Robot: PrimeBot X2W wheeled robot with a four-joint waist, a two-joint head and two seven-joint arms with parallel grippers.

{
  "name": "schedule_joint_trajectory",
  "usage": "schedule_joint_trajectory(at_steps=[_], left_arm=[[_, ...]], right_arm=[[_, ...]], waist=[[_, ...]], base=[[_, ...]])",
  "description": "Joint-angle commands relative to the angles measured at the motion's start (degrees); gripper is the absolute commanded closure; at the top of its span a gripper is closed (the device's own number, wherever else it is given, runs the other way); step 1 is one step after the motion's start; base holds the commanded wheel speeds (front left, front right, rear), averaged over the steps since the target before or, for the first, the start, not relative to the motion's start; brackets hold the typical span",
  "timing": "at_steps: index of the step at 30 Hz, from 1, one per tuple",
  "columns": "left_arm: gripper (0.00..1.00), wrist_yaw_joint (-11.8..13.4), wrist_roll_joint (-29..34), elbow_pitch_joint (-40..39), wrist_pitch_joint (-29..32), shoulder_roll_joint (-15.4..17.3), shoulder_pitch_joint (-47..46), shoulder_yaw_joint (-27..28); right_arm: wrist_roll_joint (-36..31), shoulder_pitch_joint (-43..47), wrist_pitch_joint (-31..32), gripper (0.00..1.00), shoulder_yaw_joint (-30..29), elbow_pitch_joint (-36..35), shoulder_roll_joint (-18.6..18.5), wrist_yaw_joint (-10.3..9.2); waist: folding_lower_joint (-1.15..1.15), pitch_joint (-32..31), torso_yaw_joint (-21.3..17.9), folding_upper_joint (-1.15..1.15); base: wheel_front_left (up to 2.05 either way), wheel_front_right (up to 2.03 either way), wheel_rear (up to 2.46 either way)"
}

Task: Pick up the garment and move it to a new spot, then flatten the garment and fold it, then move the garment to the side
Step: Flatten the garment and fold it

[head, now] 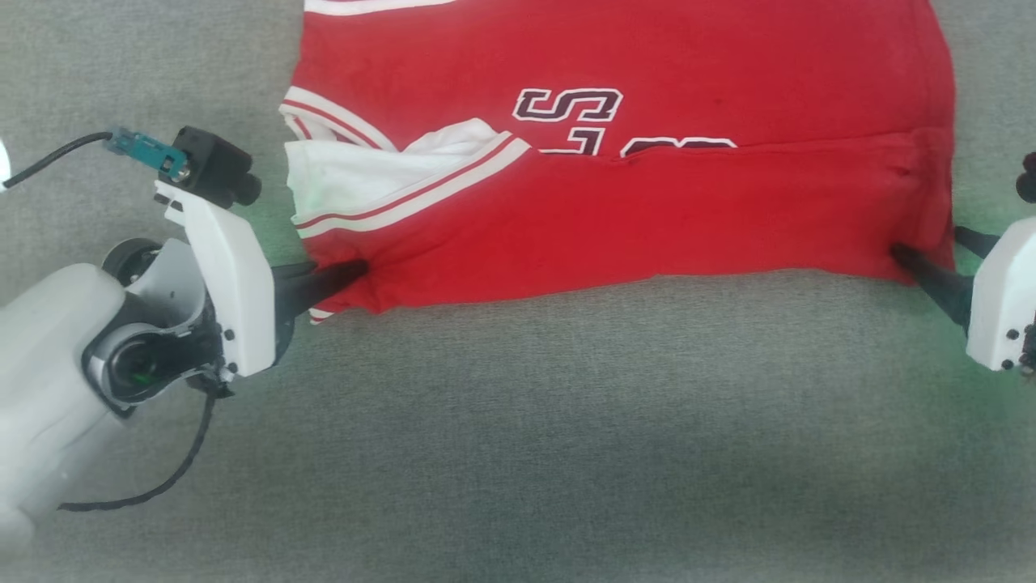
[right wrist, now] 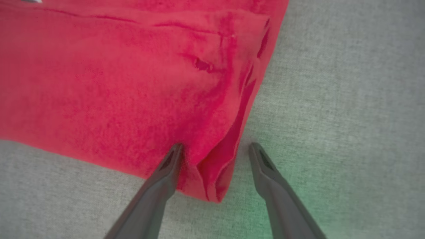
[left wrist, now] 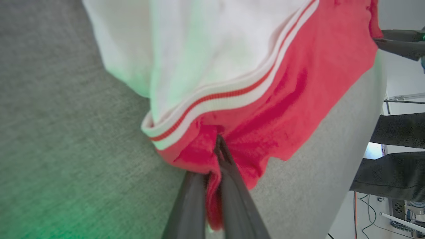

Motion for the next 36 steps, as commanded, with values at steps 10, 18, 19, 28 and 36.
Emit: schedule_joint_trajectory(at_steps=[10, 18, 19, 28, 36], left_arm=[[1.00, -0.44, 0.64, 1.82, -4.64, -2.05, 4.03, -0.81], [1.00, -0.61, -1.08, -5.42, -10.34, 2.24, 10.33, 0.40], [1.00, -0.25, -1.23, -6.95, -11.07, 3.06, 11.66, 0.30], [1.00, 4.90, -1.68, -18.50, -17.95, 7.38, 22.10, -0.62], [0.00, 7.14, -1.24, -18.97, -23.34, 8.55, 22.78, 2.21]], right_arm=[[0.67, 2.02, 2.85, 1.00, -2.40, -1.12, 0.63, -0.05], [2.70, 6.39, 3.98, 1.00, -3.61, -4.24, -1.79, -0.05], [3.19, 7.25, 4.44, 1.00, -3.80, -4.60, -2.24, -0.06], [7.05, 17.51, 5.08, 1.00, -7.40, -7.43, -4.84, -0.06], [4.90, 19.21, 0.59, 0.00, -13.21, -6.69, -1.15, -0.05]], waist=[[0.00, -3.26, 1.19, 0.00], [0.00, -7.19, 2.15, 0.00], [0.00, -7.55, 2.34, 0.00], [0.00, -8.67, 3.65, 0.00], [0.00, -9.63, 3.22, 0.00]], base=[[0.00, 0.00, 0.00], [0.00, 0.00, 0.00], [0.00, 0.00, 0.00], [0.00, 0.00, 0.00], [0.00, 0.00, 0.00]])
